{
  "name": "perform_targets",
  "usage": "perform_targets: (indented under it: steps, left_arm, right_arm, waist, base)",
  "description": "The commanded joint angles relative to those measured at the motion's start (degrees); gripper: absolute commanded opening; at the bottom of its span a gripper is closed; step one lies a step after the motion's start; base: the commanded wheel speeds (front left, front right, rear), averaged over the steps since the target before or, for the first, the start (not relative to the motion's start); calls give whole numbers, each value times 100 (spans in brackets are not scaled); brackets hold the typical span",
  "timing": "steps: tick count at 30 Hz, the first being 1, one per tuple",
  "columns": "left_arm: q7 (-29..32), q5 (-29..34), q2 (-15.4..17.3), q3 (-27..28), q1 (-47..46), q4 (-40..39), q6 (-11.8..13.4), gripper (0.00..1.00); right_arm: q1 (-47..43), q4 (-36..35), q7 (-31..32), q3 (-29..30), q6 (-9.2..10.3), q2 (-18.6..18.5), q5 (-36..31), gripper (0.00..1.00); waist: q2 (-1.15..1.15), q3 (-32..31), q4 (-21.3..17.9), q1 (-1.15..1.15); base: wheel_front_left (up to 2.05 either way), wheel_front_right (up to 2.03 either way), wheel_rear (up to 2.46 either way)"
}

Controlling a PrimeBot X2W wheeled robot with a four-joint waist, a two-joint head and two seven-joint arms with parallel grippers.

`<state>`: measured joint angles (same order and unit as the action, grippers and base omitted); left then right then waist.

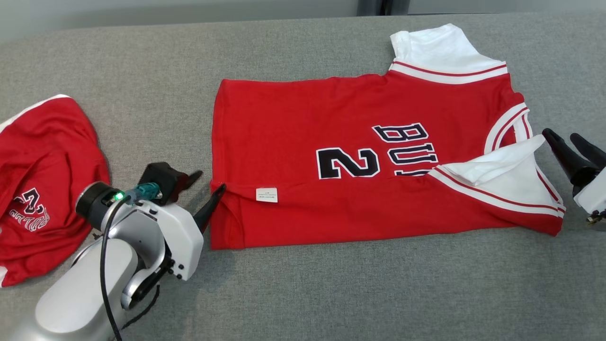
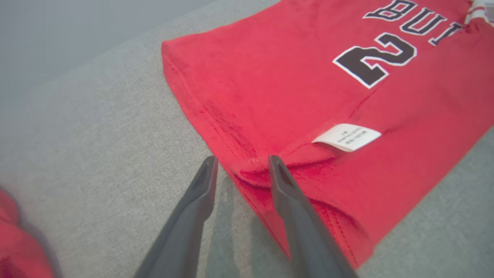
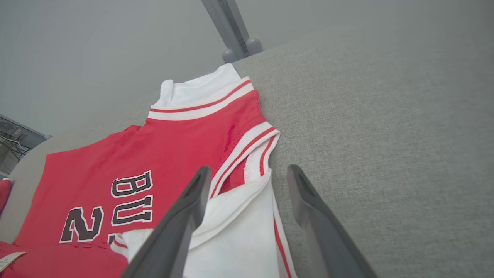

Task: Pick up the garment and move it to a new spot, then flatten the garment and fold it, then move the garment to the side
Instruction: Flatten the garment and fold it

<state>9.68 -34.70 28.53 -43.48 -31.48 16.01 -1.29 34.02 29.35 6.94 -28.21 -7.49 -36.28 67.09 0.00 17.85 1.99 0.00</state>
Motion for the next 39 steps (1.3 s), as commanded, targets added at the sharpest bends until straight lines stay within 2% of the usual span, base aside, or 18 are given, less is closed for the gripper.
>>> perform_targets:
  steps: [1, 3, 6, 11, 15, 18, 23, 27, 30, 34, 39]
  left_arm:
    - [-124, 55, 14, 73, -141, 20, 102, 100]
    - [-264, 88, -55, 140, -118, 16, 264, 100]
    - [-369, 185, -49, 187, -95, -57, 467, 100]
    - [-886, 312, -100, 513, 30, -248, 1096, 100]
    - [-1535, 218, -286, 915, 242, -389, 1621, 100]
    - [-2062, 146, -481, 1160, 509, -442, 1934, 100]
    - [-2458, 163, -836, 1528, 997, -480, 2195, 100]
    - [-2494, 525, -1298, 2013, 1465, -769, 2244, 100]
    - [-2483, 980, -1692, 2370, 1879, -975, 2117, 100]
    - [-2485, 1551, -2111, 2745, 2319, -1009, 1849, 100]
    - [-2486, 1992, -2401, 3114, 2633, -859, 1563, 100]
  right_arm:
    - [63, 56, -110, 8, 0, -19, -30, 100]
    - [45, 114, -301, 6, 0, -38, -121, 100]
    - [71, 274, -719, -88, 0, -137, -626, 100]
    - [51, 422, -1678, 85, 0, 100, -1386, 100]
    - [-155, 496, -2114, 259, 0, 322, -2292, 100]
    - [-391, 493, -2214, 727, 0, 616, -3049, 100]
    - [-1141, -368, -2220, 2056, 1, 1364, -4299, 100]
    - [-1813, -1282, -2217, 3112, 0, 2111, -5273, 100]
    - [-2242, -1896, -2217, 3608, 1, 2579, -5724, 100]
    - [-2672, -2311, -2218, 3860, 1, 2969, -6034, 100]
    - [-2882, -2401, -2218, 3902, 1, 3135, -6151, 100]
  waist:
    - [0, -56, -9, 0]
    - [0, -125, -15, 0]
    - [0, -243, -18, 0]
    - [0, -470, -73, 0]
    - [0, -686, -130, 0]
    - [0, -846, -174, 0]
    - [0, -1046, -225, 0]
    - [0, -1132, -217, 0]
    - [0, -1178, -188, 0]
    - [0, -1238, -172, 0]
    - [0, -1275, -176, 0]
  base:
    - [0, 0, 0]
    - [0, 0, 0]
    - [0, 0, 0]
    - [0, 0, 0]
    - [0, 0, 0]
    - [0, 0, 0]
    - [0, 0, 0]
    - [0, 0, 0]
    - [0, 0, 0]
    - [0, 0, 0]
    - [0, 0, 0]
